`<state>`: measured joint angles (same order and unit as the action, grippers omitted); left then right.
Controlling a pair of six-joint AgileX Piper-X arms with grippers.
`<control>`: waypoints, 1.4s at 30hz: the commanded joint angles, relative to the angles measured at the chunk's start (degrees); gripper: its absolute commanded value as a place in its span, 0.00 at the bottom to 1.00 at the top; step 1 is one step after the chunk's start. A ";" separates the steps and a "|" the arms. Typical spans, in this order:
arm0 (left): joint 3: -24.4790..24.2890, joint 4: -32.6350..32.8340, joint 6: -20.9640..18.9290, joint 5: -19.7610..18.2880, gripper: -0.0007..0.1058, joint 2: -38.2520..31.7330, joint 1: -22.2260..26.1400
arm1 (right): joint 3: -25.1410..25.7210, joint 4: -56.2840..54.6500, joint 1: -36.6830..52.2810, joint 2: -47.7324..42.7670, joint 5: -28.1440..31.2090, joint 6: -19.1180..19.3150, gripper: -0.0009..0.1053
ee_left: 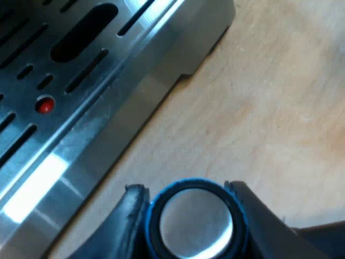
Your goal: Grind coffee beans and then tamp
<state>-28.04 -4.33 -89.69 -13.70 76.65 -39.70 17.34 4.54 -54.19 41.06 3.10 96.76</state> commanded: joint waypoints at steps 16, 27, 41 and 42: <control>-3.92 2.71 -0.49 -0.08 0.05 -11.16 -0.11 | 0.13 0.37 0.22 -0.13 -0.34 0.66 0.60; -3.92 7.95 -0.49 2.14 0.05 -20.94 -0.11 | 0.13 8.09 0.22 -0.13 -1.90 0.66 0.60; -3.76 24.09 -0.49 9.17 0.05 -27.33 4.56 | 0.13 10.76 -1.00 -0.13 -10.88 0.66 0.60; -3.60 24.28 -0.49 8.95 0.05 -27.33 6.41 | 0.13 10.76 -1.47 -0.13 -10.88 0.66 0.60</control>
<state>-31.40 19.76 -89.69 -5.73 49.78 -35.02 17.34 14.24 -55.11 41.06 -6.83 96.76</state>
